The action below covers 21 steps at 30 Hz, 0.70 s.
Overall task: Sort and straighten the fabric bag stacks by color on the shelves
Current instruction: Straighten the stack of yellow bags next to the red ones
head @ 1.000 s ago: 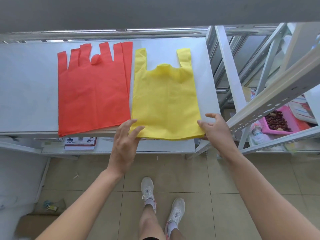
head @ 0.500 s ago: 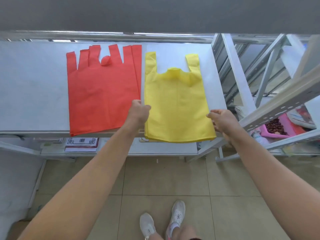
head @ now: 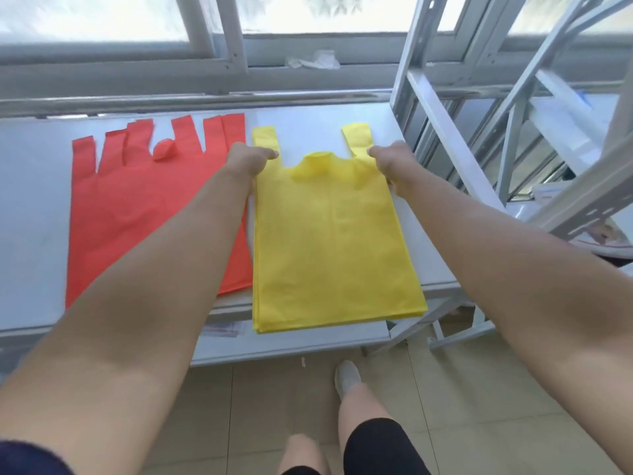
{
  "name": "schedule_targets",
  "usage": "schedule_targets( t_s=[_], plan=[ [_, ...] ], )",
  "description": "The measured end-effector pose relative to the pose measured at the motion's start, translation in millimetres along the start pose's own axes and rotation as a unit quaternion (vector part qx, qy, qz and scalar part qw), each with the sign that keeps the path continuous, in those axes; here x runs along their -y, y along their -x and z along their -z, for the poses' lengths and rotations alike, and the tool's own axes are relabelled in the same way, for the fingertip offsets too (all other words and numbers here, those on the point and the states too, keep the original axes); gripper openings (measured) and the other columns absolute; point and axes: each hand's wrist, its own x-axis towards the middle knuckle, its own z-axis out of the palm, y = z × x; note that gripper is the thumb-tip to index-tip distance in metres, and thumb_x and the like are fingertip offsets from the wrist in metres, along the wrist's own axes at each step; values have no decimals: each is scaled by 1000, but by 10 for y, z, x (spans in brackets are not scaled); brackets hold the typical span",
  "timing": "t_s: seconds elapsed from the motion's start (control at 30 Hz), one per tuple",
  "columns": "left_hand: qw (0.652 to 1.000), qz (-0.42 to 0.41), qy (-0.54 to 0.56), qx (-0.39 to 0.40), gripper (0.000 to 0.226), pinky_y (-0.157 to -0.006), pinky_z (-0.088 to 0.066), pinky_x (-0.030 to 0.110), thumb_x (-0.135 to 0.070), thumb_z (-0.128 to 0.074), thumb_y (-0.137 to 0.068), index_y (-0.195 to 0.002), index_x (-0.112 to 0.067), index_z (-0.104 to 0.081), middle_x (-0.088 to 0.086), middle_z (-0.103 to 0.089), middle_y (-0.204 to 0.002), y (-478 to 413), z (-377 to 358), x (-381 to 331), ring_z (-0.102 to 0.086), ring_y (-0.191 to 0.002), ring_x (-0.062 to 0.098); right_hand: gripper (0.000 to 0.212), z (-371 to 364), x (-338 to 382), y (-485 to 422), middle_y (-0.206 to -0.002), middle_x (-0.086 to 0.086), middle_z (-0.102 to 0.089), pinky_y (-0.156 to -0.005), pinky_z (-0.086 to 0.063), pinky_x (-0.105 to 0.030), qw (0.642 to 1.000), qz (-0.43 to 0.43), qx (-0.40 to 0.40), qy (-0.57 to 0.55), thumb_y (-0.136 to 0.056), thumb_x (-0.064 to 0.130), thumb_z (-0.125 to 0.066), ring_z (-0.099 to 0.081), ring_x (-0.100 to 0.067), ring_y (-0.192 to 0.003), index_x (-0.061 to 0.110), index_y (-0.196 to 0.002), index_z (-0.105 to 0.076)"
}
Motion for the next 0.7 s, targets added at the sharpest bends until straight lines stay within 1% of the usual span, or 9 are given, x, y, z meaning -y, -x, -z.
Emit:
schedule_targets(
  t_s=[0.07,0.13,0.17,0.23,0.33,0.4,0.47,0.6,0.7],
  plan=[
    [1000,-1,15,15,80,-84,-63,46,-32,-96,-63,-124,6,-61,16,-70,-114,-191,-33,-4,-71,-99,30,50,-35,63,-201,-110,-7,-50,-73,-48,-34,1000,22,2,-13,-95,38,-71,-53,-20,-89,7,-128,-50],
    [994,-24,83,70,40,-65,-64,40,-11,-88,-73,-102,8,-68,21,-72,-94,-289,-125,-27,-72,-79,30,85,-42,95,-344,-121,-4,-53,-92,-55,-41,999,19,22,-37,-76,51,-86,-58,-21,-106,3,-136,-49],
    [988,-34,108,105,19,-61,-62,38,0,-77,-83,-97,8,-67,23,-70,-92,-301,-166,-39,-72,-75,31,96,-43,102,-409,-122,-5,-61,-94,-58,-45,998,5,33,-46,-62,55,-92,-64,-24,-108,3,-133,-54],
    [973,-48,137,180,7,-66,-62,39,2,-60,-95,-101,3,-63,24,-73,-104,-269,-207,-76,-75,-80,31,83,-49,104,-545,-108,-12,-74,-84,-63,-47,994,-7,63,-90,-59,42,-97,-74,-28,-96,0,-123,-66],
    [949,-49,157,268,22,-80,-62,36,-12,-51,-104,-115,1,-64,16,-77,-113,-370,-163,-83,-76,-87,23,36,-10,98,-534,-96,-17,-75,-66,-65,-41,977,-4,119,-177,-97,16,-70,-78,-28,-83,-5,-126,-66],
    [944,-49,172,277,23,-90,-60,37,-20,-52,-106,-112,-4,-66,8,-77,-101,-400,-127,-100,-74,-91,23,31,40,27,-554,-105,-16,-76,-66,-64,-39,963,0,163,-216,-105,17,-56,-78,-27,-91,-4,-126,-64],
    [930,-50,212,296,20,-86,-60,37,-25,-55,-107,-114,-7,-60,5,-68,-89,-373,-142,-114,-71,-85,23,32,86,-9,-600,-111,-14,-76,-68,-63,-37,948,6,200,-246,-107,22,-52,-77,-26,-100,-2,-124,-66],
    [913,-58,240,325,45,-80,-57,37,-31,-58,-106,-143,-7,-50,3,-56,-86,-391,-155,-124,-62,-76,21,23,142,71,-631,-94,1,-70,-66,-58,-31,921,12,240,-306,-105,30,-59,-74,-17,-96,16,-118,-70],
    [901,-84,233,357,37,-80,-58,36,-30,-55,-108,-142,-16,-51,1,-56,-87,-369,-138,-156,-62,-76,19,25,171,144,-684,-102,0,-69,-76,-54,-30,889,-3,276,-365,-106,31,-54,-73,-17,-99,17,-119,-69]
  ],
)
